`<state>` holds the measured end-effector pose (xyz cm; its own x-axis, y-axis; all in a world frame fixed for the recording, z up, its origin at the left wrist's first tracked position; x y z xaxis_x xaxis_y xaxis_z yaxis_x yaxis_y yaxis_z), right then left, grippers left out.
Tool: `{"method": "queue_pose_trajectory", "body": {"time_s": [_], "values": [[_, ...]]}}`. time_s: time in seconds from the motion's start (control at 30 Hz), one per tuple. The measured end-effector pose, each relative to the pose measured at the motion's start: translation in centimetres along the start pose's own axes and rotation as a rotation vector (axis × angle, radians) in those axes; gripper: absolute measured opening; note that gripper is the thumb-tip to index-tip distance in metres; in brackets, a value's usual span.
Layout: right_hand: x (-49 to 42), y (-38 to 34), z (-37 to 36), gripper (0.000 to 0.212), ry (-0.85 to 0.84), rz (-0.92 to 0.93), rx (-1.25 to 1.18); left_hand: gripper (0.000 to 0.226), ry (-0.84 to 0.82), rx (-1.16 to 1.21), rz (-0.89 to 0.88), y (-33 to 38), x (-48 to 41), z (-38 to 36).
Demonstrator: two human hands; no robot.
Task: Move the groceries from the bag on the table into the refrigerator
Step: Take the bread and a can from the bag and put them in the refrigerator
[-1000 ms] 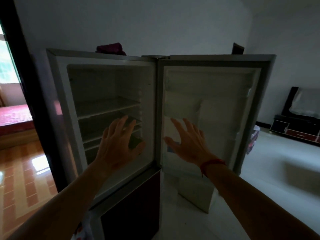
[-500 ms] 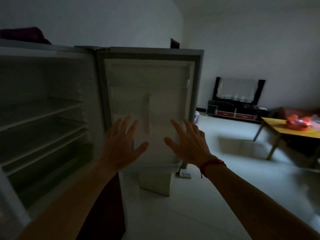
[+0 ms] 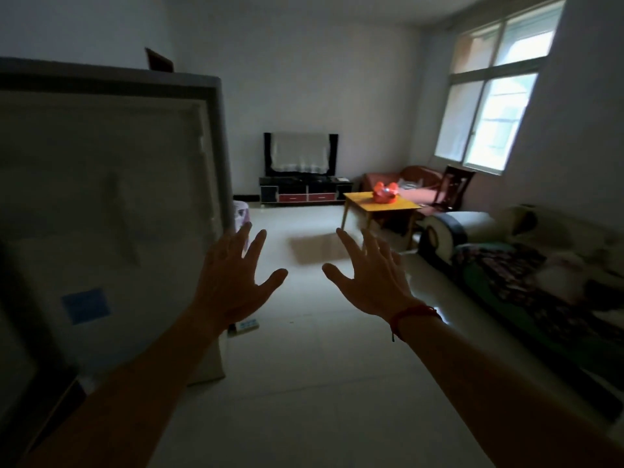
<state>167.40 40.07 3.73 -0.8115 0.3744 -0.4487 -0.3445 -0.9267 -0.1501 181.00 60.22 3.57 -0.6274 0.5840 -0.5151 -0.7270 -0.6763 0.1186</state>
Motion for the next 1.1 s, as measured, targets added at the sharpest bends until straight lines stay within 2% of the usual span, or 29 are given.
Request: {"method": "queue_pose_trajectory", "body": {"time_s": [0.2,0.47,1.1], "values": [[3.4,8.4,2.5,0.08,0.032,-0.127,0.056,0.09,-0.012,0.077,-0.105,8.1,-2.3,-3.3],[6.8,17.3,4.1,0.074,0.031,-0.228,0.086,0.09,-0.065,0.112,-0.192,17.3,-3.1,-7.1],[5.9,26.6,3.7,0.075,0.028,-0.281,0.123,0.09,-0.044,0.108,-0.272,24.9,-8.2,-11.9]]}}
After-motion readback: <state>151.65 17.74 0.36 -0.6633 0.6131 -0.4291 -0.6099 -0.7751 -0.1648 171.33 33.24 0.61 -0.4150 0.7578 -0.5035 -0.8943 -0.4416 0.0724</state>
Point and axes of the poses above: each hand's wrist, its own x-axis away from the middle knuckle, its own z-axis out of the back of the hand, y = z × x, the point moved 2 cm from there along -x, towards the middle knuckle, and after that the axes turned 4 degrees about z, right-handed, at the moved point
